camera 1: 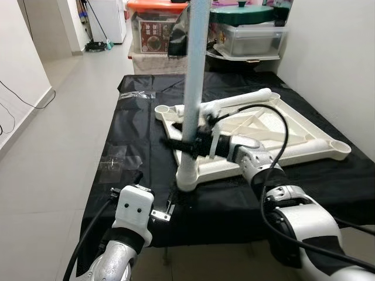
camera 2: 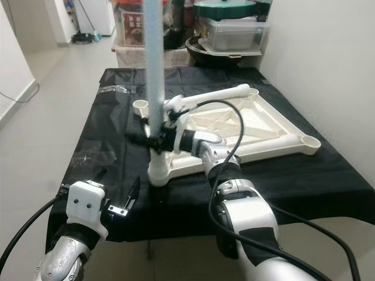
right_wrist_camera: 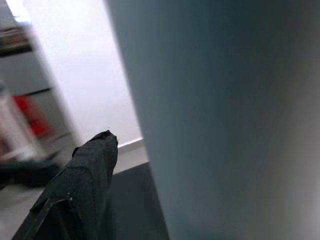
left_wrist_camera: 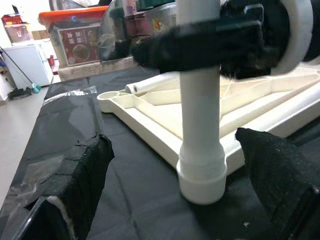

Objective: Building children table

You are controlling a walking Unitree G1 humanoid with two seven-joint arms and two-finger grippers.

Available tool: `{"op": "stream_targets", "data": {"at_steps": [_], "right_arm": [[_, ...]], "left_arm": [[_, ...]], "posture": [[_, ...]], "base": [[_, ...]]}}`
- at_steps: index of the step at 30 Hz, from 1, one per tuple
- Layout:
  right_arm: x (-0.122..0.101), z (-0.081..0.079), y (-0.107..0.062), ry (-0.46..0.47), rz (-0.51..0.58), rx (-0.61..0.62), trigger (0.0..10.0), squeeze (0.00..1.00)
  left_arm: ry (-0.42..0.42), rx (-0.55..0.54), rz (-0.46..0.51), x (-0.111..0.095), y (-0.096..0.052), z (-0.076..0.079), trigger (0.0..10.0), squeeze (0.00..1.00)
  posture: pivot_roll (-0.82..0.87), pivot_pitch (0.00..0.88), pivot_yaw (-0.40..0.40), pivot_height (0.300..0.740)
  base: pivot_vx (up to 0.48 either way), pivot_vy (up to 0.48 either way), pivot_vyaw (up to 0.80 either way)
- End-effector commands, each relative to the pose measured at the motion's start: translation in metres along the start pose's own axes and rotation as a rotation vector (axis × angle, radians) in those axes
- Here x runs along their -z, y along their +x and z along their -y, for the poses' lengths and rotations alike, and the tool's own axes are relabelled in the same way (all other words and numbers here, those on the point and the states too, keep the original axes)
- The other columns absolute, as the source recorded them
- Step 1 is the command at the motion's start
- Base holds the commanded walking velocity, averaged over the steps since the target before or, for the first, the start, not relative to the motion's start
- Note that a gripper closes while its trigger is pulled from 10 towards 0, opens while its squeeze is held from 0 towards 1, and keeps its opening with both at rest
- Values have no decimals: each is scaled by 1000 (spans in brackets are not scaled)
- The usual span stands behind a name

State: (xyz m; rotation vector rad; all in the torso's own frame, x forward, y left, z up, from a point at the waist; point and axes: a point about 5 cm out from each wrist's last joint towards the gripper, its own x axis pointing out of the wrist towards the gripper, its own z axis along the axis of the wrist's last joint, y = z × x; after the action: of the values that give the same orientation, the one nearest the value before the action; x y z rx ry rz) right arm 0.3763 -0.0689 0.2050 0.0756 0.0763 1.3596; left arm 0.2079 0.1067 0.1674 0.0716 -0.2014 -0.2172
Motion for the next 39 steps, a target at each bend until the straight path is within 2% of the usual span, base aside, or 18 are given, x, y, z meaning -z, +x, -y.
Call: {"op": "stream_targets", "data": {"at_steps": [1,4,5,10,16,17,18,19,22,23,24,25,27,31,35,36,38,39], "right_arm": [[-2,-7,12,-1,-30,-90,10000,0],[-2,-9,16,-2,-37,-105,10000,0],[1,-8,20,-3,-45,-73,0,0],[7,-5,25,-4,-47,41,0,0],[10,5,23,4,47,290,0,0],[10,5,23,4,47,290,0,0],[12,13,17,15,61,472,0,0],[12,13,17,15,61,472,0,0],[22,39,-23,67,77,1128,0,0],[22,39,-23,67,77,1128,0,0],[29,44,-46,96,83,1388,0,0],[33,44,-51,128,95,1472,0,0],[33,44,-51,128,95,1472,0,0],[40,40,-53,180,123,1585,0,0],[39,35,-39,182,151,1574,0,0],[36,33,-30,182,182,1512,6275,0],[33,32,-24,181,202,1480,6275,0],[26,30,-16,150,243,1406,10000,0]], "left_arm": [[-3,1,0,2,1,-2,10000,0],[-1,0,2,2,1,-2,10000,0],[0,0,4,2,2,-3,10000,0],[3,-1,6,3,3,-4,10000,0],[3,-2,7,3,3,-4,10000,0],[3,-2,7,3,3,-4,10000,0],[3,-3,7,3,3,-4,10000,0],[3,-3,7,3,3,-4,10000,0],[3,-3,11,3,4,-4,10000,0],[3,-3,11,3,4,-4,10000,0],[2,1,14,3,6,-3,10000,0],[0,2,15,4,6,-2,10000,0],[0,2,15,4,6,-2,10000,0],[-19,1,16,4,7,-1,10000,0],[-23,0,19,3,8,-1,10000,0],[-19,2,19,3,7,-1,10000,0],[-16,3,20,4,7,-1,10000,0],[-14,4,19,4,8,-1,10000,0]], "posture": [[44,0,-42,740],[42,0,-39,740],[43,0,-39,740],[46,0,-38,740],[44,0,-39,740],[44,0,-39,740],[44,0,-39,740],[44,0,-39,740],[44,0,-39,740],[44,0,-39,740],[-1,0,-32,740],[-20,0,-32,740],[-20,0,-32,740],[-26,0,-27,740],[-29,0,-31,740],[-29,0,-31,740],[-29,0,-31,740],[-27,0,-30,740]], "base": [[0,0,0],[0,0,0],[0,0,0],[0,0,0],[0,0,0],[0,0,0],[0,0,0],[0,0,0],[0,0,0],[0,0,0],[0,0,0],[0,0,0],[0,0,0],[0,0,0],[0,0,0],[0,0,0],[0,0,0],[0,0,0]]}}
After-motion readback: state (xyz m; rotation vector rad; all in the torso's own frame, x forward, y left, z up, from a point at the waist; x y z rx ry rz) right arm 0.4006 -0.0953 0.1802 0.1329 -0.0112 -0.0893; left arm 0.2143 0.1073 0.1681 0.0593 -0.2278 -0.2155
